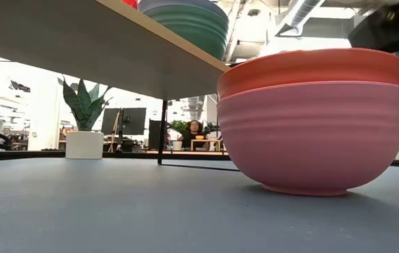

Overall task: Place and stack bowls onto a shelf
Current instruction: Stack the light yellow bowl on top of the light orange bowl on the shelf

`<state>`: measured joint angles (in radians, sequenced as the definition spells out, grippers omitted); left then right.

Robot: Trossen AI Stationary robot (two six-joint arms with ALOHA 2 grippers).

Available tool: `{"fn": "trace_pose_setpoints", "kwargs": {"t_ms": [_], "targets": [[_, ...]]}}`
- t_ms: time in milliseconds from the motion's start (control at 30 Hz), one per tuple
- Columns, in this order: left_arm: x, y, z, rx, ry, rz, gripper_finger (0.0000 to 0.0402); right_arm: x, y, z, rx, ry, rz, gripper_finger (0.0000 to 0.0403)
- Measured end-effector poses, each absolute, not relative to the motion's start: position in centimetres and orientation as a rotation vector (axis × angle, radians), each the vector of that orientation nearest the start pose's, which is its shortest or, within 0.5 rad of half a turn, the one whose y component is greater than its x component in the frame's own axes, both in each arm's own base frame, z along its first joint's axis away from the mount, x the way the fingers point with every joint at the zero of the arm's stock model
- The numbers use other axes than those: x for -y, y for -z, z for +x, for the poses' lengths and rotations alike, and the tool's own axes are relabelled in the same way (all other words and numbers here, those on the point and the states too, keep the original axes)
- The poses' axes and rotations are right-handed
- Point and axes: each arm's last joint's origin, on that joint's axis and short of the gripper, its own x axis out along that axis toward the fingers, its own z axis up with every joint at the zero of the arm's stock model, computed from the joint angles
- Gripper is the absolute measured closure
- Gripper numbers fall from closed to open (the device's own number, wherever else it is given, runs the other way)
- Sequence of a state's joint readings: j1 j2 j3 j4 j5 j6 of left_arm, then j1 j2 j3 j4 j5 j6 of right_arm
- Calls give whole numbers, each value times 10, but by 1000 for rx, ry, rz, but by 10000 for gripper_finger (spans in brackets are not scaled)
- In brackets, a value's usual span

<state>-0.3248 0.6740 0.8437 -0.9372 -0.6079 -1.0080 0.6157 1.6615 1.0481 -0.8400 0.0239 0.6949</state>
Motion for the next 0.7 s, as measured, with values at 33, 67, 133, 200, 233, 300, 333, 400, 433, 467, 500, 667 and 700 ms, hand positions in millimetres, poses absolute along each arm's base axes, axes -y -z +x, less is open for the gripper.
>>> {"fn": "trace_pose_setpoints", "kwargs": {"t_ms": [33, 67, 133, 200, 233, 300, 333, 400, 433, 467, 500, 667, 700], "targets": [[20, -305, 110, -478, -574, -615, 115, -166, -176, 238, -1457, 22, 110, 196], [20, -305, 110, -478, -574, -615, 115, -164, -174, 239, -1454, 18, 123, 201], [20, -305, 110, -478, -574, -616, 115, -162, -170, 240, -1453, 7, 153, 217], [20, -305, 110, -477, -575, -616, 115, -160, -167, 238, -1470, 10, 166, 243], [20, -305, 110, -476, -576, -617, 115, -159, -165, 237, -1481, 14, 165, 260], [20, -305, 110, -476, -577, -616, 115, -158, -164, 237, -1488, 17, 168, 299], [20, -305, 110, -475, -578, -616, 115, -158, -164, 237, -1486, 16, 170, 320], [20, -305, 110, -473, -580, -616, 115, -157, -165, 238, -1492, 9, 183, 366], [20, -305, 110, -473, -580, -615, 115, -158, -165, 238, -1497, 1, 190, 379], [20, -305, 110, -472, -581, -615, 115, -158, -165, 238, -1500, -4, 197, 382], [20, -305, 110, -472, -581, -615, 115, -158, -165, 238, -1501, -3, 204, 381], [20, -305, 110, -472, -581, -612, 115, -161, -171, 241, -1515, -5, 261, 380], [20, -305, 110, -472, -581, -612, 115, -162, -175, 242, -1518, -16, 271, 380]]}}
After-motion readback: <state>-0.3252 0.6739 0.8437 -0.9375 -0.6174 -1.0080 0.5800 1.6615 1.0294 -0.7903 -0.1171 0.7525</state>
